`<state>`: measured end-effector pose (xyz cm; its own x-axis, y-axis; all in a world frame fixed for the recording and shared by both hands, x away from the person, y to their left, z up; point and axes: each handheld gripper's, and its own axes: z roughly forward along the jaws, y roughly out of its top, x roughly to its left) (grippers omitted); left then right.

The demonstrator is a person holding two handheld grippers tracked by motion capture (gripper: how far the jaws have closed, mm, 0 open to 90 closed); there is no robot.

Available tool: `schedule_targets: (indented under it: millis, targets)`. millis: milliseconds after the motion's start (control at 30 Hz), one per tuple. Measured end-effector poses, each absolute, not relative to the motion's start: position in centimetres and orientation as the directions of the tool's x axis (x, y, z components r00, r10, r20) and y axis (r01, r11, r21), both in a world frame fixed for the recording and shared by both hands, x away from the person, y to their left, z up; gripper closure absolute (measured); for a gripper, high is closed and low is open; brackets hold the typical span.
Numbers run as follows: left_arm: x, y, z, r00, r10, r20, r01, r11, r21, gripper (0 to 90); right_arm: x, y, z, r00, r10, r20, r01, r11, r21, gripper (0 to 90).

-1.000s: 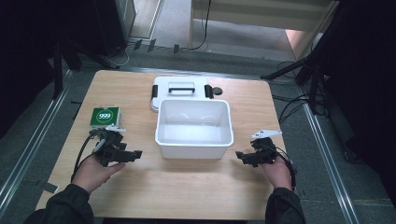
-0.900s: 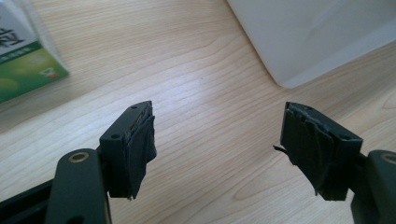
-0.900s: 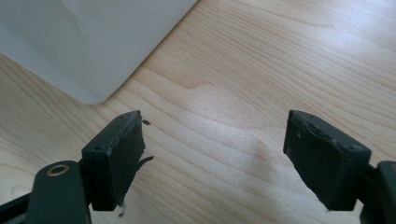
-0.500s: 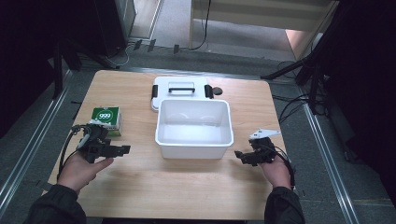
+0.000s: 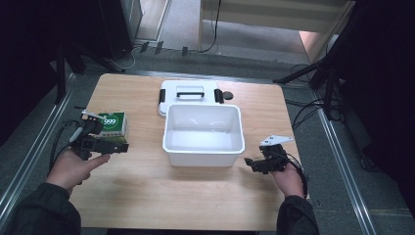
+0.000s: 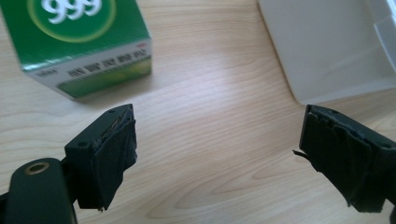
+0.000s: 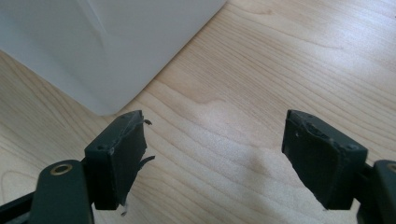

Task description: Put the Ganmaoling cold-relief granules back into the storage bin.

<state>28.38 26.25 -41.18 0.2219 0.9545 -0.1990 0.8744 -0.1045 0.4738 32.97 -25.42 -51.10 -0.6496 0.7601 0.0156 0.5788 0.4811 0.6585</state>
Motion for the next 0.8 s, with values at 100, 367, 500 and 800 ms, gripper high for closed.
schedule_targets:
  millis: [100,367,500,800]
  targets:
    - [29.2,26.8,-40.6,0.200,0.958,-0.204,0.876,-0.082,0.475,11.9,33.0,-25.5,-51.1,-0.651,0.759,0.013,0.576,0.483,0.660,21.8]
    - [32.1,27.9,-39.3,0.112,0.981,-0.160,0.896,-0.030,0.444,7.5,32.8,-25.5,-51.0,-0.665,0.747,-0.003,0.551,0.493,0.673,21.9]
    - [34.0,28.2,-39.6,0.069,0.987,-0.145,0.912,-0.004,0.410,2.8,32.9,-25.5,-51.1,-0.664,0.748,-0.008,0.553,0.498,0.667,21.9]
    - [37.7,29.2,-41.4,0.019,0.988,-0.151,0.948,0.030,0.317,1.1,32.9,-25.4,-51.2,-0.662,0.748,-0.033,0.544,0.511,0.665,22.0]
